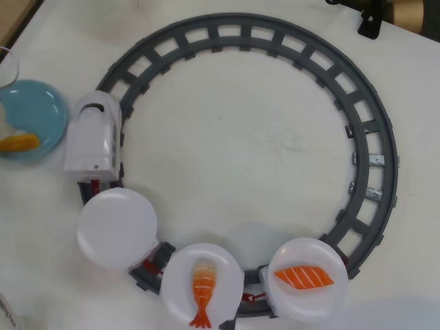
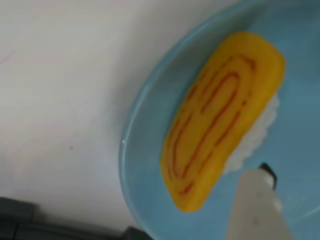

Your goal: Pick up the sushi from the Shinkansen and put it on the blue dish

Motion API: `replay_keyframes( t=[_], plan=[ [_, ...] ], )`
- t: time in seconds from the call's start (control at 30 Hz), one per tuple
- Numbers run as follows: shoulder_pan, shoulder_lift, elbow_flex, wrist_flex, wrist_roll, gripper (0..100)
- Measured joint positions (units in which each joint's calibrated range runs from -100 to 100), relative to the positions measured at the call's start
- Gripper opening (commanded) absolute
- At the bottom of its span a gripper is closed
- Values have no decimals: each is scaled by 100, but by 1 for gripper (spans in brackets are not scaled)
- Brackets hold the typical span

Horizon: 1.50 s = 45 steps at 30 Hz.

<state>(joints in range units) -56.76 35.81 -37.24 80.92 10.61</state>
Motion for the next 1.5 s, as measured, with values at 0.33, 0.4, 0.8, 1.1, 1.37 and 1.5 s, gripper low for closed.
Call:
replay_keyframes(
  t=[0.33, 0.4, 0.8, 1.1, 1.37, 1.5],
  plan=[
    [-8, -8, -1409, 790, 0, 23],
    [-8, -110, -1857, 1244, -21, 23],
    [-425, -1662, -366, 1731, -517, 3],
    [-1324, -4361, 2626, 1471, -517, 3],
    [-1545, -7229, 6048, -269, -517, 3],
    [-1635, -8587, 7978, -1176, -517, 3]
  ],
)
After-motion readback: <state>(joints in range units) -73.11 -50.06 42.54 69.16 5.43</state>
